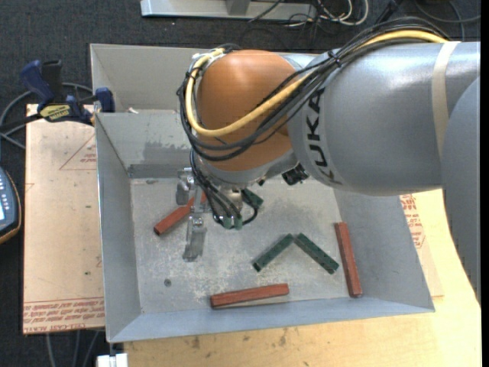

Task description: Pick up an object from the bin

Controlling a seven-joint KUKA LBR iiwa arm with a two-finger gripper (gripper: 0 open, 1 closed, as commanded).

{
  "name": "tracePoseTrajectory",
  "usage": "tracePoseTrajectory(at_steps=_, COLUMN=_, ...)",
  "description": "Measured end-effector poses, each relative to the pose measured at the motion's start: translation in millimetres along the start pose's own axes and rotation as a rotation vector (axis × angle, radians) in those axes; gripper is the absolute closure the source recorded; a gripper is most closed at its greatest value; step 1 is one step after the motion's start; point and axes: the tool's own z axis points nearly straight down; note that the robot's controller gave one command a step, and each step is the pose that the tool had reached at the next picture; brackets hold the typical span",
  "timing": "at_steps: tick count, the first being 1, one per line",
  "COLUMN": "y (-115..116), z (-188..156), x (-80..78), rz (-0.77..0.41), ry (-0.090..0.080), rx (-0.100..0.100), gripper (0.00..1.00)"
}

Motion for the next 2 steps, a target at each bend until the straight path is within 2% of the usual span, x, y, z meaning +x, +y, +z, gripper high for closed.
tracePoseTrajectory(at_steps=1, y=-47.1, z=49.5, x=-84.8, rz=0.172, ry=-0.009, rx=0.0, gripper=0.0)
tracePoseTrajectory(at_steps=2, y=0.3, z=156.4, x=-112.1, rz=-0.107, ry=-0.006, rx=-0.001, gripper=0.0)
